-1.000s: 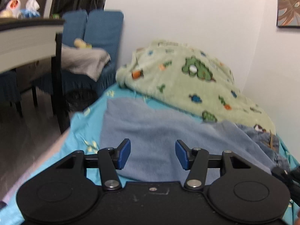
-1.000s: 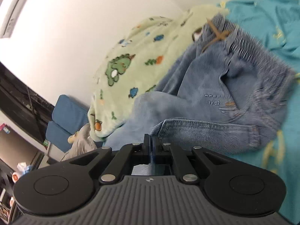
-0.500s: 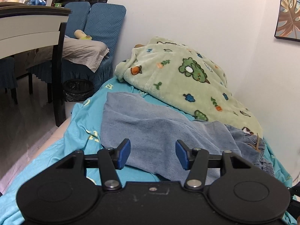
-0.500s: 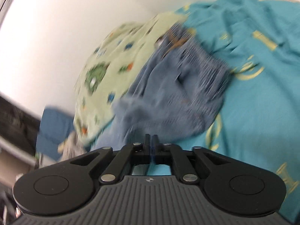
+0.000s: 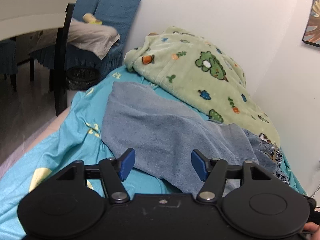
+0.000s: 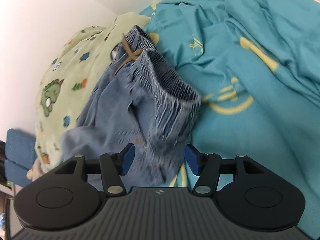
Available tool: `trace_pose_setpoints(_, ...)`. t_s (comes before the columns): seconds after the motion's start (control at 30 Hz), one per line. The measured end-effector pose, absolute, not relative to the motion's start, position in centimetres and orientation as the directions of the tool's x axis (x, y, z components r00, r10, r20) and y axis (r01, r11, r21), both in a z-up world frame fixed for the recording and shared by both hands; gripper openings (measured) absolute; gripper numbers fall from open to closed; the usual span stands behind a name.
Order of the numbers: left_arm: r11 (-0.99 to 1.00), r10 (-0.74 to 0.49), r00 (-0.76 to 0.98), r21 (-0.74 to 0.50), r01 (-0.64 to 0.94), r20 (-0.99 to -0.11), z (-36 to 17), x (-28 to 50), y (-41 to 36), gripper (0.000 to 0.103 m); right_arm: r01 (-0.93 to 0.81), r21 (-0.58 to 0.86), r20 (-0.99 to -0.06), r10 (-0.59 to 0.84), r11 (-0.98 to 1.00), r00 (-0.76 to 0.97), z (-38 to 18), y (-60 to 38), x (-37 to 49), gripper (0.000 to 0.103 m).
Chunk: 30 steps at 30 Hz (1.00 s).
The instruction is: Fold clothes
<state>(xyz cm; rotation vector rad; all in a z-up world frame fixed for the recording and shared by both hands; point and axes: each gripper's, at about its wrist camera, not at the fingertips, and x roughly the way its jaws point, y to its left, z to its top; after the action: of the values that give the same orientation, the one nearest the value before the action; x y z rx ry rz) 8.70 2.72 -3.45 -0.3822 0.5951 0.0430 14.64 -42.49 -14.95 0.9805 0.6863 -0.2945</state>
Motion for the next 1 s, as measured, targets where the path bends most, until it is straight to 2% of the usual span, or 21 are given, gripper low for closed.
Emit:
trace_pose_setpoints(0.17, 0.914, -0.085, 0.803, -0.367, -0.173, -0.590, -4.7, 10.0, 3.0, 0.059, 0.547, 0.671, -0.648, 0.037, 0.501, 0.761, -16.6, -44.1, 16.5, 0.056)
trace_pose_setpoints(0.23, 0.916, -0.081, 0.798, -0.361, -0.177, -0.597, -5.0, 10.4, 2.9, 0.059, 0.555, 0.666, -0.647, 0.016, 0.498, 0.763, -16.4, -44.4, 16.7, 0.037)
trace_pose_setpoints(0.3, 0.919, -0.081, 0.794, -0.354, -0.175, -0.602, -5.2, 10.6, 2.8, 0.059, 0.563, 0.642, -0.657, -0.004, 0.520, 0.754, -15.9, -44.4, 16.7, 0.025)
trace_pose_setpoints(0.43, 0.924, -0.080, 0.806, -0.348, -0.161, -0.587, -4.7, 10.5, 2.7, 0.059, 0.529, 0.629, -0.612, -0.057, 0.570, 0.789, -12.3, -44.2, 15.6, 0.022)
trace_pose_setpoints(0.57, 0.925, -0.076, 0.811, -0.344, -0.160, -0.581, -4.6, 10.3, 2.5, 0.059, 0.458, 0.616, -0.508, -0.121, 0.641, 0.853, -8.1, -45.0, 14.5, 0.020)
trace_pose_setpoints(0.7, 0.927, -0.062, 0.809, -0.335, -0.170, -0.584, -4.7, 10.4, 2.4, 0.059, 0.445, 0.645, -0.443, -0.170, 0.621, 0.880, -6.4, -47.9, 13.8, 0.019)
trace_pose_setpoints(0.87, 0.918, -0.060, 0.799, -0.346, -0.191, -0.599, -5.2, 10.9, 2.6, 0.059, 0.508, 0.659, -0.441, -0.262, 0.555, 0.859, -9.2, -52.1, 13.0, 0.018)
trace_pose_setpoints(1.0, 0.878, -0.131, 0.774, -0.436, -0.200, -0.620, -6.2, 11.6, 3.6, 0.059, 0.611, 0.586, -0.530, -0.319, 0.532, 0.786, -13.9, -53.4, 13.6, 0.018)
